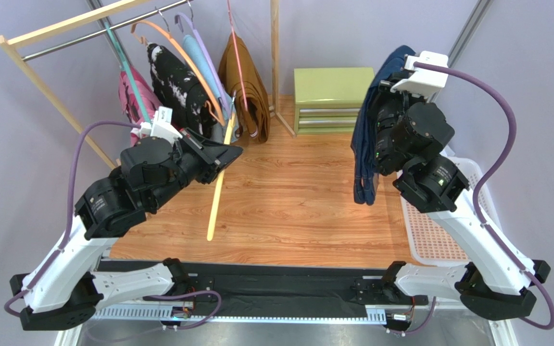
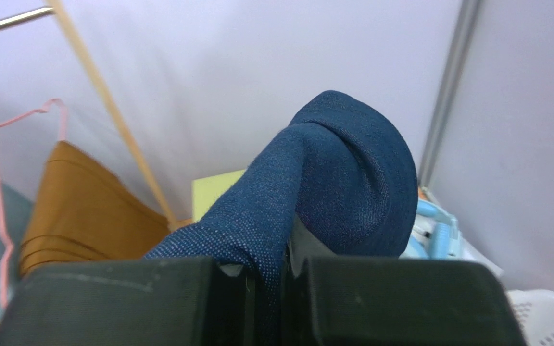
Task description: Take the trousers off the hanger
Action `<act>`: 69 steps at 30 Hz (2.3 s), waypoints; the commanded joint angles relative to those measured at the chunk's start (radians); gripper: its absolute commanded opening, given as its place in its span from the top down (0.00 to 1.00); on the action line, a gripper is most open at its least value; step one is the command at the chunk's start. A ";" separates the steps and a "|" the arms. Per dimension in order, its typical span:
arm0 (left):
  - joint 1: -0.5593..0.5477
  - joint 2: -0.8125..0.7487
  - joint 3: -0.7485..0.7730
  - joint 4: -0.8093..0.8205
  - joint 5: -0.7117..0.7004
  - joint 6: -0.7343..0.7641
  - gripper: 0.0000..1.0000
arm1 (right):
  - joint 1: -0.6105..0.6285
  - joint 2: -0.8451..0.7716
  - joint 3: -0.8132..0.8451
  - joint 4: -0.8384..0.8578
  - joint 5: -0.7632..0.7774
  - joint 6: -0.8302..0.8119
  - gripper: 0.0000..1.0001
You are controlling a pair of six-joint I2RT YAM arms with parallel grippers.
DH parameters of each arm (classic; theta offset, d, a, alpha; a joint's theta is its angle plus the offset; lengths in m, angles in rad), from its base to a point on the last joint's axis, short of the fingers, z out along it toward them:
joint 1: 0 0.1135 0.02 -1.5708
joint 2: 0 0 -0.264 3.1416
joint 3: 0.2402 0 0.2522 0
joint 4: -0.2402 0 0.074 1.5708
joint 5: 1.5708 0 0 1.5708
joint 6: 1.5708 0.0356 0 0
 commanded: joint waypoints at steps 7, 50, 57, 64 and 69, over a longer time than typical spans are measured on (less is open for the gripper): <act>0.003 -0.037 0.041 0.038 -0.016 0.107 1.00 | -0.301 -0.200 -0.178 -0.015 0.010 -0.012 1.00; 0.039 0.061 0.146 0.075 0.202 0.303 1.00 | -0.926 -0.111 -0.661 -0.106 -0.226 0.018 1.00; 0.039 0.066 0.158 0.123 0.199 0.335 1.00 | -0.927 0.065 -0.673 -0.167 -0.372 0.141 1.00; 0.039 0.077 0.187 0.132 0.217 0.363 1.00 | -0.926 0.172 -0.627 -0.275 -0.470 0.201 0.92; 0.039 0.077 0.193 0.144 0.249 0.367 1.00 | -0.926 0.223 -0.567 -0.423 -0.439 0.248 0.77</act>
